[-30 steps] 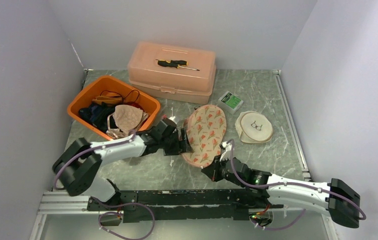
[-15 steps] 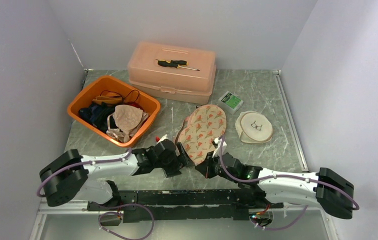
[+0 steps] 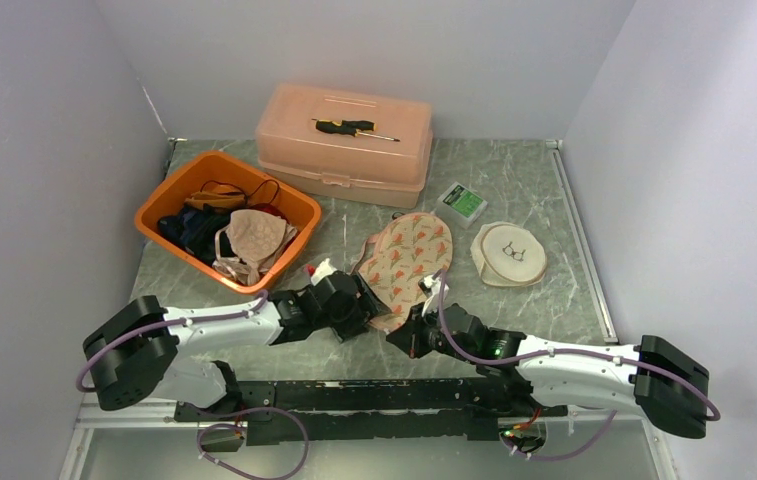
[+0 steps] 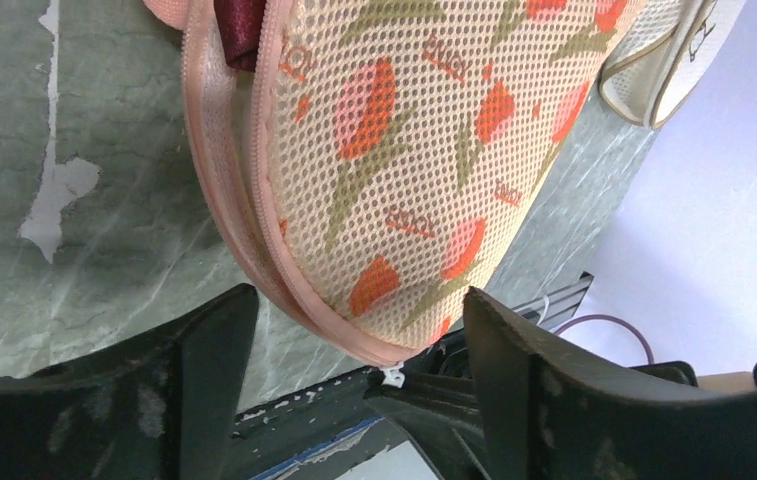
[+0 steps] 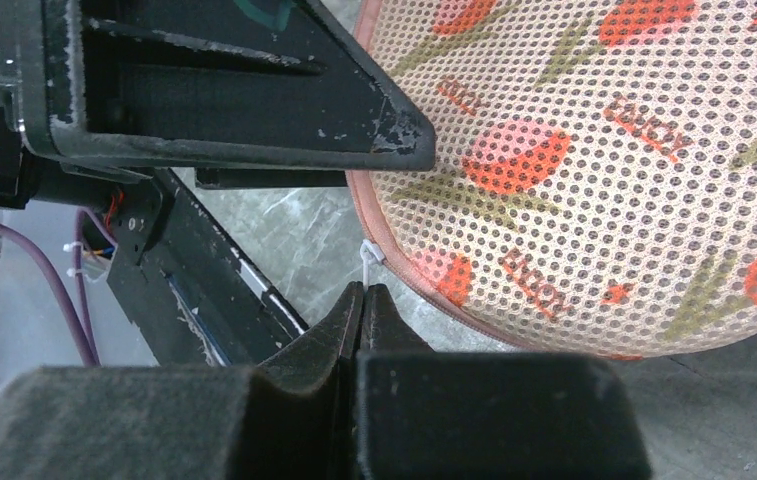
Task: Unzip the laundry bag and remove the bra
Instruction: Unzip the laundry bag at the center of the board.
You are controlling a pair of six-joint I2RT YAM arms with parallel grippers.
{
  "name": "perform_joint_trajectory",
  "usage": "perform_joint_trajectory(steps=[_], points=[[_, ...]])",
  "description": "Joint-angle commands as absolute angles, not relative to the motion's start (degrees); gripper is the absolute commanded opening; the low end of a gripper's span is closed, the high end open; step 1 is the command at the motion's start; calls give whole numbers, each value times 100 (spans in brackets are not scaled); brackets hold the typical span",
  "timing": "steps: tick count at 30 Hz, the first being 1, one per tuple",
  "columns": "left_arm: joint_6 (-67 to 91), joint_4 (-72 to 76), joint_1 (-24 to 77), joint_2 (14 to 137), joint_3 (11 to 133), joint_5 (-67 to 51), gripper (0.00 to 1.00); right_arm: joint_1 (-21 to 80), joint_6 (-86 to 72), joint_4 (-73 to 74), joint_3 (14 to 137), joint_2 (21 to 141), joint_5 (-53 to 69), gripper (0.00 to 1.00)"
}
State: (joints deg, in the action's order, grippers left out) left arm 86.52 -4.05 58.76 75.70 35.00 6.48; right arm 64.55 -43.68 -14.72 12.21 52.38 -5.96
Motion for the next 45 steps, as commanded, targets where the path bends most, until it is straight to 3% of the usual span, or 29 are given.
perform_joint_trajectory(steps=[1, 16, 30, 45], points=[[8768, -555, 5830, 7712, 3774, 810, 76, 6481, -4271, -1865, 1400, 5133, -450, 0], [8613, -867, 5458, 7711, 3832, 800, 4, 6494, -4414, -1123, 1448, 4578, -639, 0], [7885, -926, 4936, 7629, 3949, 353, 3, 6487, -4834, 241, 1115, 3609, -1388, 0], [7587, -955, 4746, 7596, 3934, 53, 3, 6485, -5657, 842, 962, 3704, -2348, 0]])
